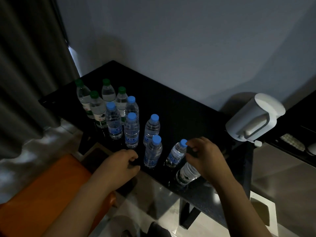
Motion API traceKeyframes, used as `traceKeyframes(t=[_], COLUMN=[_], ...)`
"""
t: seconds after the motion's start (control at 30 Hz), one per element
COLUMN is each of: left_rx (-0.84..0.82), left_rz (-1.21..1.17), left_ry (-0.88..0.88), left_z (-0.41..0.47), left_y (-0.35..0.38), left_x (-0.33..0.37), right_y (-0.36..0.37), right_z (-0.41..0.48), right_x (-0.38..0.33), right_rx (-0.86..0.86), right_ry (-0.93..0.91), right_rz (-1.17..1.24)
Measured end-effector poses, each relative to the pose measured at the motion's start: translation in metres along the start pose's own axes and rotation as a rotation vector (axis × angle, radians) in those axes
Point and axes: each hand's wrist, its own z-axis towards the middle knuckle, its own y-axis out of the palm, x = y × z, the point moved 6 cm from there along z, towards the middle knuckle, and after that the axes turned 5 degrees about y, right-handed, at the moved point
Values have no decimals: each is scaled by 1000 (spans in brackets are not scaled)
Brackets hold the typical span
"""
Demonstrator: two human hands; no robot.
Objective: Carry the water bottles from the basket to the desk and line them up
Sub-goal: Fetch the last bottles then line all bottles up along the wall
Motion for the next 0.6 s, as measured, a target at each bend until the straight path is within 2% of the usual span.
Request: traceKeyframes(t=[0.2,0.6], left_rx=[32,247], left_rz=[15,54], left_ry=[-36,-120], left_z=[16,41], left_y=[-26,-79], left_x=[-6,-14], right_y=[11,18], right_z=[38,125], right_x=[-22,-73], right_rx=[-126,-202], right_ry=[-121,-339], right_rz=[-14,24])
